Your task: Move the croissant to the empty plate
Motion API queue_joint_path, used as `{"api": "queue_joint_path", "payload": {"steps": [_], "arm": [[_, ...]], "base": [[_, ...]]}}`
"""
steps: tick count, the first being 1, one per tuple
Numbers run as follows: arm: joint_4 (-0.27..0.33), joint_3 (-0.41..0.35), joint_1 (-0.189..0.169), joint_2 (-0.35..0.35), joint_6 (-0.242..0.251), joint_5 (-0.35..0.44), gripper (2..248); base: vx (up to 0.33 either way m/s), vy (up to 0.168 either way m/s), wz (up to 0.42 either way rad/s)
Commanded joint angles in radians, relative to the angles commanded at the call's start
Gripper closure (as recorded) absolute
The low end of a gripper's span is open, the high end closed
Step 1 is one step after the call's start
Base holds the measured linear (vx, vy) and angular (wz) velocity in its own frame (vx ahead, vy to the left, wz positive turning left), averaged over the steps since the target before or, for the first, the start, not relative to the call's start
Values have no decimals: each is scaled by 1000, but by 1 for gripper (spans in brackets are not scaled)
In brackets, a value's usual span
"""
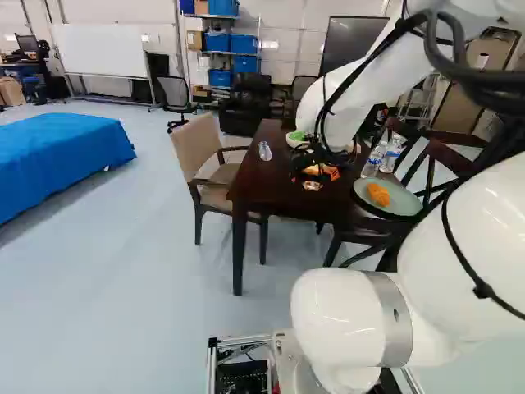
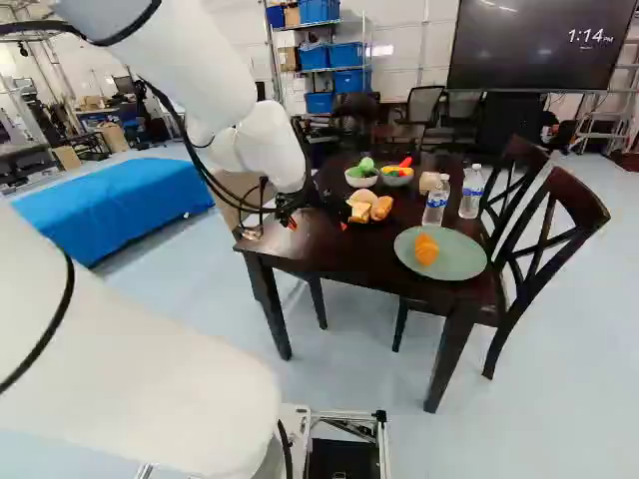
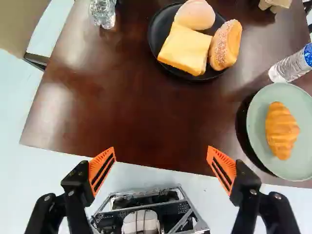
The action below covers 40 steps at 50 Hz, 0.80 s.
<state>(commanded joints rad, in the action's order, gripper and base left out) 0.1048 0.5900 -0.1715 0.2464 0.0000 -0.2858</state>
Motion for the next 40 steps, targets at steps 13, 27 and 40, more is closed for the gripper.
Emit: {"api": "queue_joint_path", "payload": {"steps": [13, 27, 40], "arm": [[-9, -43, 15, 3, 0, 99, 3], [-21, -99, 34, 6, 0, 227, 3], [-33, -159, 54, 10, 0, 366, 3]], "base": [[0, 0, 0], [0, 0, 0], [0, 0, 0]]}}
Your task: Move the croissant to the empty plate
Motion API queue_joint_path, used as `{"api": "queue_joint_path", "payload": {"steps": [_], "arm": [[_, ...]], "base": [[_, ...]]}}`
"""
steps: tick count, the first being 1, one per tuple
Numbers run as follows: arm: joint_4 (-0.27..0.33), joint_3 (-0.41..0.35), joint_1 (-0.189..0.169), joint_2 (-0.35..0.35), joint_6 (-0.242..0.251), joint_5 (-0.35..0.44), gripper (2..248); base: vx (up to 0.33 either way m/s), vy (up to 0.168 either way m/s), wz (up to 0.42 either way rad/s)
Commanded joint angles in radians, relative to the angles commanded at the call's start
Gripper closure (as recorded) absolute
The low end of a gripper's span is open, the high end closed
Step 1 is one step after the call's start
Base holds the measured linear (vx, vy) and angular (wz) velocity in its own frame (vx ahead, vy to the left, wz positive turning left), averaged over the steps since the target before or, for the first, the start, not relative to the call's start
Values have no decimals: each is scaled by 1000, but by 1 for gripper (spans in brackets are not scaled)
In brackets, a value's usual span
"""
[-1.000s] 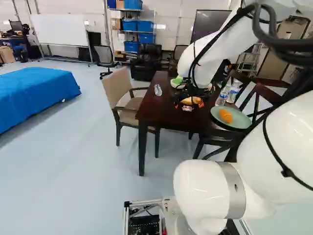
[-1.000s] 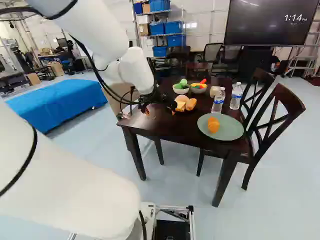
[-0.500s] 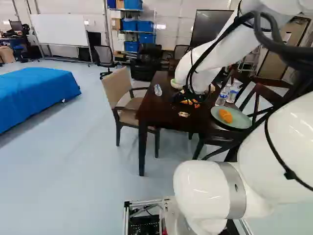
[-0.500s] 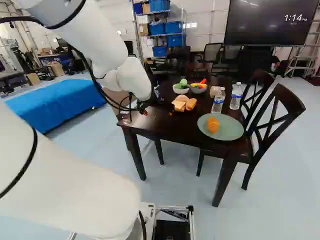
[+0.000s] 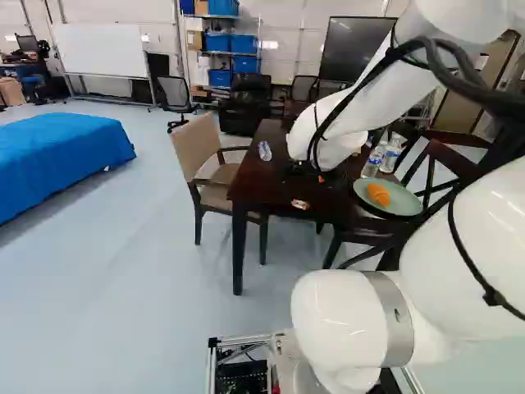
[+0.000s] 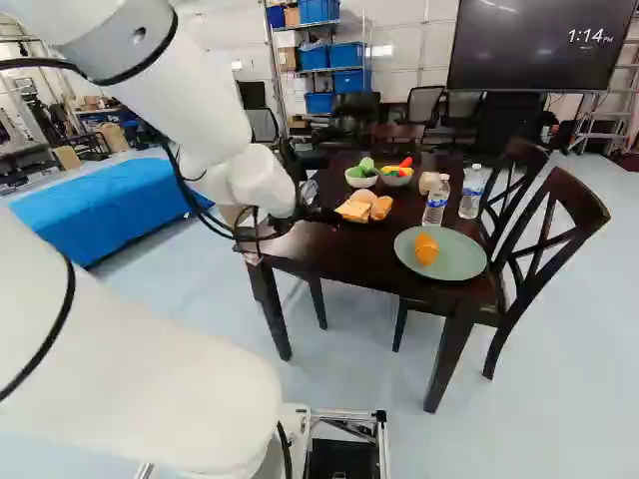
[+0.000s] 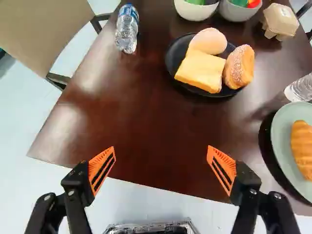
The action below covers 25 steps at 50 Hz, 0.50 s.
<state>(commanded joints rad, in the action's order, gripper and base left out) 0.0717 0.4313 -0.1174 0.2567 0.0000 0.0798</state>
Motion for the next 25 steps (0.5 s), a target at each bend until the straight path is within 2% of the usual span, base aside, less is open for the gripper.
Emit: {"api": "queue_joint_path", "payload": {"steps": [25], "arm": [[-26, -127, 43, 8, 0, 293, 3]], "base": [[0, 0, 0]]}}
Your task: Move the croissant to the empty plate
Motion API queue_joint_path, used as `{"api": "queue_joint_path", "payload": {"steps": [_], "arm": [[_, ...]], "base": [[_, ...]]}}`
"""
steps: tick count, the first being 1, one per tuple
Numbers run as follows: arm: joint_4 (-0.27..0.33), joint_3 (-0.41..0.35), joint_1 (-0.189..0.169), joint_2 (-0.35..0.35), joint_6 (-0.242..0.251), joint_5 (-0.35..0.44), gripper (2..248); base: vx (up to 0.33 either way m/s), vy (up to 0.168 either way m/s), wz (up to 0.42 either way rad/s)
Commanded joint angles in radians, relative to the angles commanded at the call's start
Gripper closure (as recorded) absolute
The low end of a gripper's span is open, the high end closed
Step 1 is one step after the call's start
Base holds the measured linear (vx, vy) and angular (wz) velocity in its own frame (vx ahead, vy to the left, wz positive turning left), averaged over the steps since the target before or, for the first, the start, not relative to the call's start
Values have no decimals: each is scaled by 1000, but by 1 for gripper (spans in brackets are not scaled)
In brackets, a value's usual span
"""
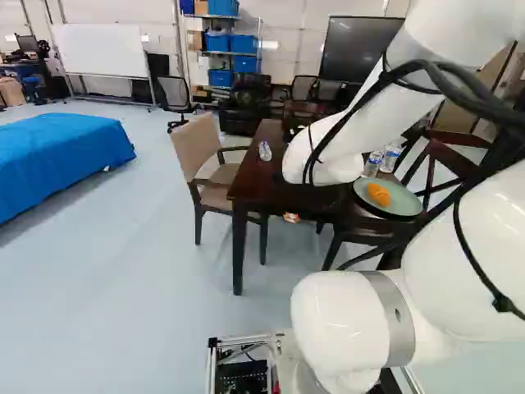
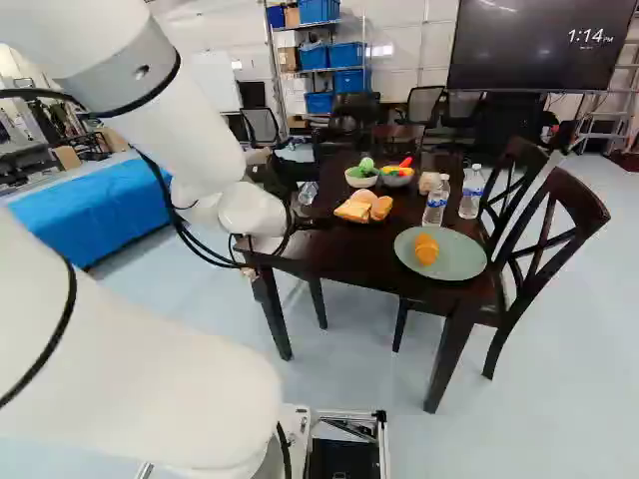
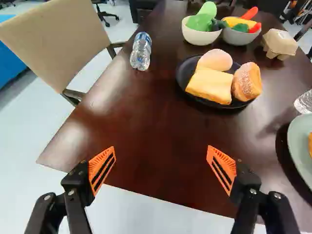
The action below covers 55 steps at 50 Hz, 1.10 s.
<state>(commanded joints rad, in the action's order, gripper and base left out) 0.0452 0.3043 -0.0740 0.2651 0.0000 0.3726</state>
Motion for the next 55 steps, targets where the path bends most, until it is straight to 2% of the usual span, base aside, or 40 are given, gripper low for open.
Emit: {"api": "queue_joint_path", "payload": {"steps": [26, 55], "arm": [[-22, -104, 35, 7, 0, 239, 3], [-37, -179, 61, 12, 0, 413, 3]], "base": [[0, 0, 0], [0, 0, 0]]}}
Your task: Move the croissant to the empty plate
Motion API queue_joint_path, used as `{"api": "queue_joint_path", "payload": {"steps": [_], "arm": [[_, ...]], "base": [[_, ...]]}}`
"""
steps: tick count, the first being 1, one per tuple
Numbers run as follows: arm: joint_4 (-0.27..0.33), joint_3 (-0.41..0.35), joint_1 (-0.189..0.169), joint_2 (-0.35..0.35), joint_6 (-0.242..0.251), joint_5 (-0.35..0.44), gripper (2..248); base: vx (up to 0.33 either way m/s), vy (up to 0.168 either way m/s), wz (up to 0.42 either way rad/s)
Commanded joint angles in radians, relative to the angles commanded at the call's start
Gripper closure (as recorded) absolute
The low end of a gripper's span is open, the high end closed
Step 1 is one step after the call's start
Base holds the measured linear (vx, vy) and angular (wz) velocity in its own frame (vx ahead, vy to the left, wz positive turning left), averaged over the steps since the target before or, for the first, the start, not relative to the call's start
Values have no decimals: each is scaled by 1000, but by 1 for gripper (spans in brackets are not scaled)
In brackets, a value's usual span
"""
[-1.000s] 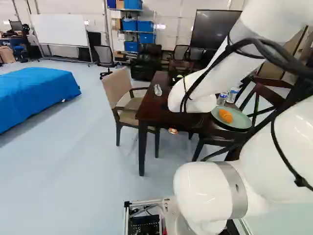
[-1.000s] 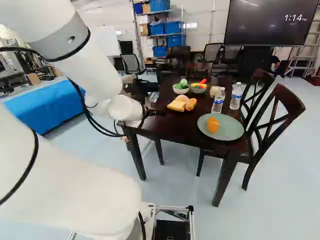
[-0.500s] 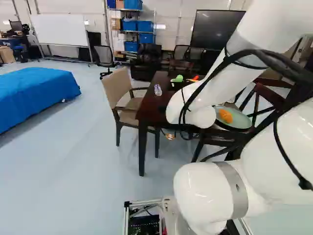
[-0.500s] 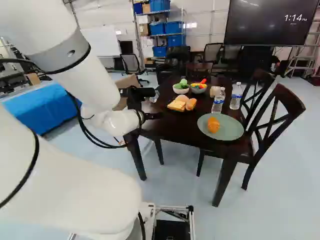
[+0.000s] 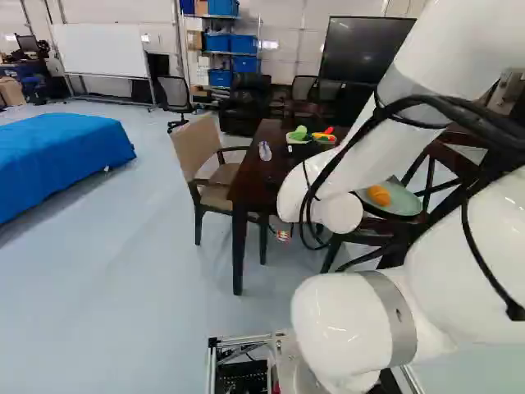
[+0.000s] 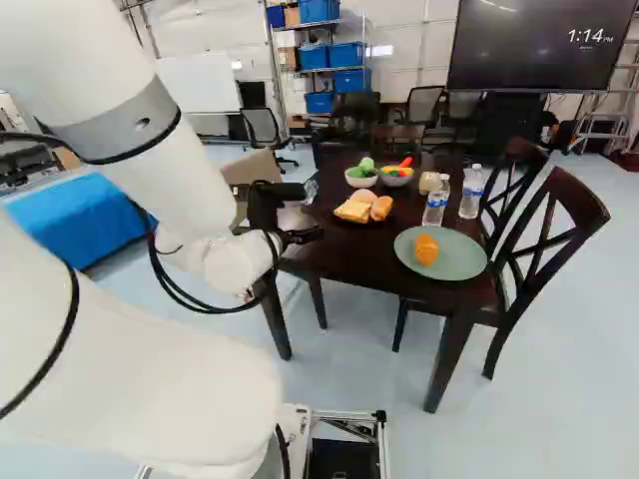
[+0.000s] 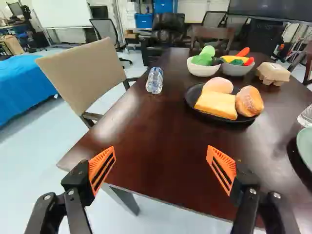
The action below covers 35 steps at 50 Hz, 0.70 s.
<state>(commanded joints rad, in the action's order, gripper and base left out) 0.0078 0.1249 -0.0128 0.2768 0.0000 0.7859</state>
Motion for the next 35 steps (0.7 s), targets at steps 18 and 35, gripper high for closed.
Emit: {"api": "queue_joint_path", "payload": {"steps": [18, 35], "arm": [[-6, -27, 9, 2, 0, 61, 3], [-8, -37, 13, 2, 0, 86, 3]], "base": [[0, 0, 0], [0, 0, 0]]}}
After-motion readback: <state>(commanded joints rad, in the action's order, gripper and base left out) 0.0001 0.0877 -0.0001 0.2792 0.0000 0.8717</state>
